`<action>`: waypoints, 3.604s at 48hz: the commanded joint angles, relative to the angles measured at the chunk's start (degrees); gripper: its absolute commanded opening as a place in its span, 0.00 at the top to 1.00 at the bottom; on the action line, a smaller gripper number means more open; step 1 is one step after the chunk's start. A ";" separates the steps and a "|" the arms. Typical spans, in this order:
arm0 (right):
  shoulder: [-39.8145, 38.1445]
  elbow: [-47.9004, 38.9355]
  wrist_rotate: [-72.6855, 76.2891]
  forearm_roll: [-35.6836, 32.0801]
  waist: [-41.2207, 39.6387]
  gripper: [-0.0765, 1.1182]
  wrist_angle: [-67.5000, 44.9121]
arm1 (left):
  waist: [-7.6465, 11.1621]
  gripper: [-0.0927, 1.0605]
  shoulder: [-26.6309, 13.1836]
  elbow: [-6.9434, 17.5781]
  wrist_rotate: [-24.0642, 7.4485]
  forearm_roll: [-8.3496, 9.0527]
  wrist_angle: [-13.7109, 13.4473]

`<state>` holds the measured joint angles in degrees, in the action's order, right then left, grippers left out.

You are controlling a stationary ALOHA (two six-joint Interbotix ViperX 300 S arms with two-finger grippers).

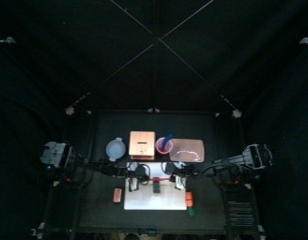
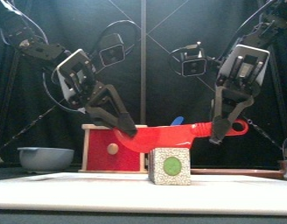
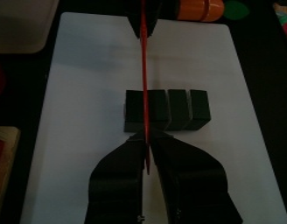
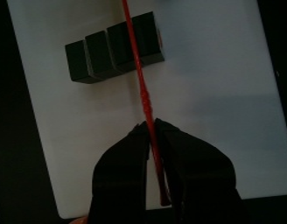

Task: Place sushi on board then cut the sushi with the knife then place the pieces on the plate
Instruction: Cut the sushi into 4 pieces

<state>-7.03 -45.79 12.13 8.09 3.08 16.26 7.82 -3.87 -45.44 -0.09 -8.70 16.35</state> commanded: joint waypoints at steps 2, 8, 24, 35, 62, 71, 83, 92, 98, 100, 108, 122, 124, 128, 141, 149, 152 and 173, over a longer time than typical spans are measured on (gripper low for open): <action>-0.53 0.70 0.18 0.00 -0.70 0.51 -0.09 | 0.26 0.47 0.09 1.14 -0.09 0.00 0.26; 0.18 0.79 0.09 0.09 -0.70 0.51 -0.09 | 0.26 0.47 -0.70 1.23 0.00 0.00 0.26; 3.25 1.14 0.09 0.35 -0.53 0.51 -0.09 | 0.35 0.47 -2.37 1.32 0.09 0.00 0.26; 4.83 1.41 0.18 0.53 -0.35 0.51 -0.09 | 0.44 0.47 -3.60 1.32 0.18 0.00 0.26; 5.54 1.85 0.00 -0.18 -3.25 0.51 -0.09 | -1.05 0.47 -3.96 2.11 -0.26 0.09 -0.97; 5.54 2.46 0.09 -1.67 -4.13 0.51 -0.09 | -2.46 0.47 -4.04 2.37 -0.26 0.88 -0.97; 4.13 3.16 0.09 -1.85 -3.87 0.51 0.88 | -2.55 0.47 -2.81 2.37 -0.26 1.23 -1.05; 0.70 4.22 0.09 -1.85 -3.87 0.51 3.08 | -2.55 0.47 0.62 2.37 -0.26 2.64 -2.02; -1.58 4.75 0.09 -1.76 -3.78 0.51 4.57 | -2.37 0.47 3.78 2.11 -0.18 3.87 -3.69; -2.11 4.83 0.09 -1.58 -3.78 0.51 4.75 | -2.11 0.47 4.83 1.93 -0.18 4.04 -4.31; -3.78 4.92 0.09 -0.44 -1.67 0.51 5.01 | -0.62 0.47 6.59 1.49 -0.18 4.04 -4.92; -3.08 4.48 0.18 2.29 0.97 0.51 5.01 | 2.46 0.47 4.22 1.76 0.09 3.34 -5.01; -3.08 4.48 0.18 2.55 1.05 0.51 5.01 | 2.64 0.47 4.04 1.76 0.09 3.16 -5.01; -2.72 4.39 0.18 2.90 1.41 0.51 5.01 | 2.72 0.47 3.60 1.85 0.18 2.64 -5.01; -0.44 4.48 0.18 3.08 1.67 0.51 4.92 | 2.72 0.47 1.85 2.20 0.09 2.20 -5.01; -0.09 4.31 0.18 3.08 1.67 0.51 4.92 | 2.72 0.47 1.58 2.29 0.09 2.20 -5.01; -0.09 4.31 0.18 3.08 1.76 0.51 4.92 | 2.72 0.47 1.58 2.29 0.09 2.20 -5.01; 0.44 3.87 0.18 3.69 2.29 0.51 4.83 | 2.72 0.47 1.05 2.46 0.18 2.20 -5.01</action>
<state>-5.71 -42.36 12.13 11.60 5.19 21.27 10.11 -3.25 -44.03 0.09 -6.59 11.16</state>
